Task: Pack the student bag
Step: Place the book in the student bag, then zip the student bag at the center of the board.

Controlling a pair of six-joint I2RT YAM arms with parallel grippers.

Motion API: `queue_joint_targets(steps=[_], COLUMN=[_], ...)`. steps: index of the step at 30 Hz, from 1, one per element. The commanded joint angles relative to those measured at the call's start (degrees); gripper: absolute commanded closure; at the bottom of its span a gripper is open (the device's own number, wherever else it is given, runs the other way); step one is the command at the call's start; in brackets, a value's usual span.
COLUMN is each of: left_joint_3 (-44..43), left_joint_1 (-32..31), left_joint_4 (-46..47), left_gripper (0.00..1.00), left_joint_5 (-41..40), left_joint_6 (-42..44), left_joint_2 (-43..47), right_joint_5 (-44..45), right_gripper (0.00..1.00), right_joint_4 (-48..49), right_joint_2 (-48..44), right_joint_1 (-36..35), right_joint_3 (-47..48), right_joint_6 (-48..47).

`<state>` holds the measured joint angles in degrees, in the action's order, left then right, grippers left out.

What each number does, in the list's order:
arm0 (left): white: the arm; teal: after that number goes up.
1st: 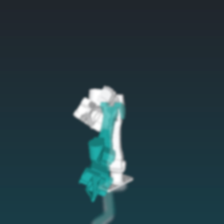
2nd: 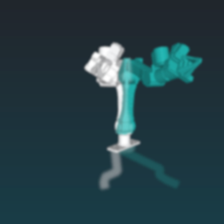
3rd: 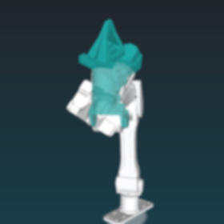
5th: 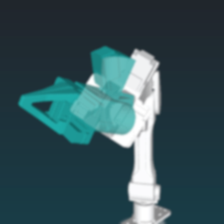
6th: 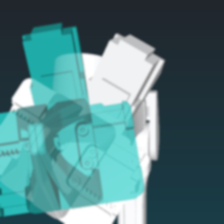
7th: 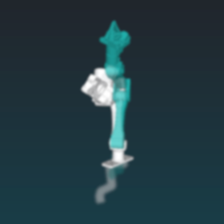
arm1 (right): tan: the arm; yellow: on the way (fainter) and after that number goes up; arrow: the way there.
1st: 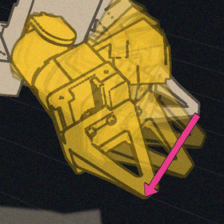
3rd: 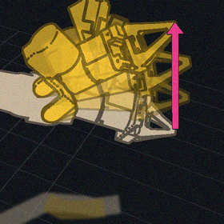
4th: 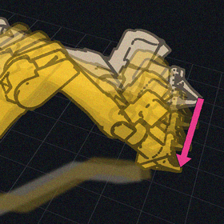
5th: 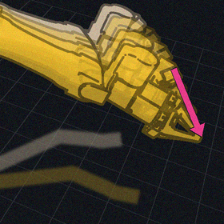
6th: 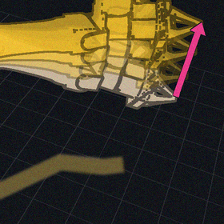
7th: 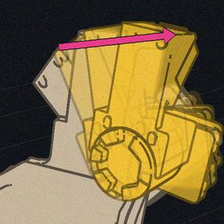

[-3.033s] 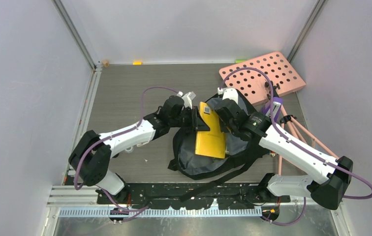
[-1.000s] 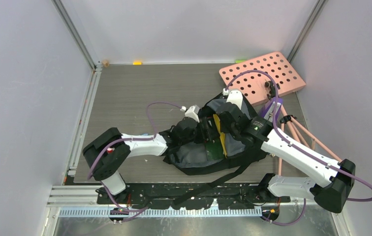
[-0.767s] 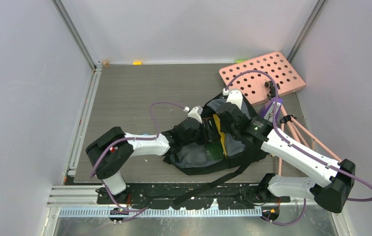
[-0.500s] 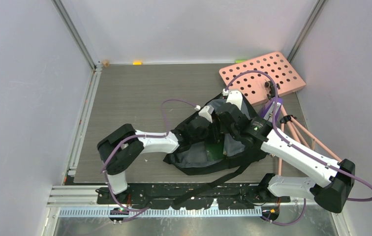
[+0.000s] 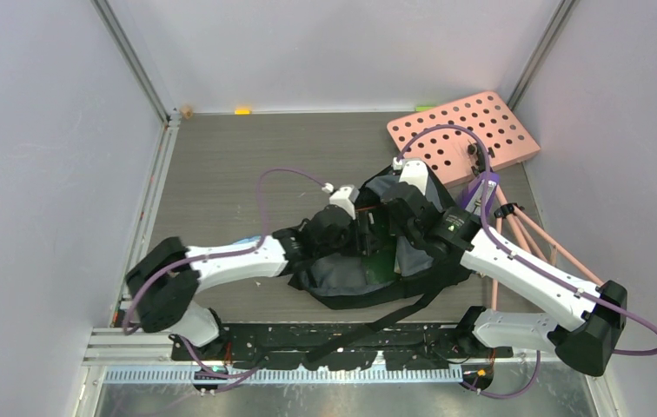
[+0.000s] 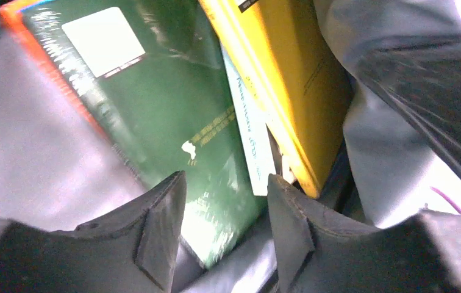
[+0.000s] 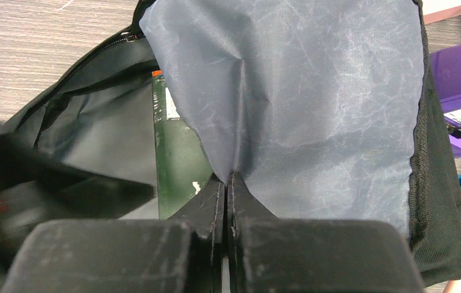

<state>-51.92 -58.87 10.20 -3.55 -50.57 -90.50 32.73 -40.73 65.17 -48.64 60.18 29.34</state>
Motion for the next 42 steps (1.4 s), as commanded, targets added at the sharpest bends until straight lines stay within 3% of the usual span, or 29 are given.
queue_joint_targets(steps=[1, 6, 9, 12, 15, 19, 27, 29, 33, 34, 39, 41, 42], left_joint_3=[1.7, 0.9, -2.8, -4.6, -3.7, 0.6, 8.5, 8.8, 6.8, 5.9, -0.9, -5.4, -7.6], left_joint_1=[0.0, 1.9, 6.5, 8.0, 10.0, 12.6, 13.5, 13.8, 15.5, 16.7, 28.0, 31.3, 32.3], left_joint_4=[-17.7, -31.6, -44.0, -51.7, -54.9, -52.1, -38.7, -36.4, -36.7, -36.9, -39.5, -43.9, -45.9], left_gripper=[0.42, 0.17, 0.13, 0.1, 0.06, 0.07, 0.34, 0.49, 0.92, 0.98, 1.0, 1.0, 1.0], left_joint_5=[-7.3, -7.4, -4.1, -8.9, -9.1, -3.1, 9.1, 11.0, 12.5, 13.4, 24.4, 26.3, 26.9], left_joint_6=[4.5, 9.1, 11.5, 13.9, 14.7, 12.7, 6.7, 5.9, 7.6, 8.6, 16.0, 19.9, 21.4], left_joint_2=[12.0, 21.6, 24.4, 26.3, 27.8, 29.3, 29.4, 28.1, 25.6, 25.2, 20.9, 17.4, 15.7], right_joint_5=[3.6, 3.3, 2.4, 2.0, 0.9, -1.1, -2.7, -3.0, -3.8, -4.0, -5.0, -5.2, -5.3], right_gripper=[1.0, 1.0, 1.0, 1.0, 1.0, 1.0, 1.0, 1.0, 1.0, 1.0, 0.97, 0.9, 0.81], right_joint_4=[5.6, 6.2, 6.3, 6.7, 7.3, 7.9, 9.7, 9.9, 10.3, 10.4, 10.1, 9.3, 9.0], right_joint_2=[-2.1, -1.4, -0.6, 0.1, 1.1, 2.7, 5.2, 6.1, 7.6, 8.1, 9.7, 9.9, 10.0], right_joint_1=[-0.2, -0.2, -0.2, -0.3, -0.2, -0.3, -0.3, -0.3, -0.3, -0.3, -0.3, -0.3, -0.3], right_joint_3=[1.7, 1.9, 2.5, 2.4, 2.2, 2.3, 2.8, 3.3, 4.2, 4.4, 7.0, 8.7, 9.8], right_joint_6=[-0.6, -0.9, -1.1, -1.1, -1.2, -1.5, -2.0, -2.3, -2.8, -3.0, -4.1, -5.4, -6.2])
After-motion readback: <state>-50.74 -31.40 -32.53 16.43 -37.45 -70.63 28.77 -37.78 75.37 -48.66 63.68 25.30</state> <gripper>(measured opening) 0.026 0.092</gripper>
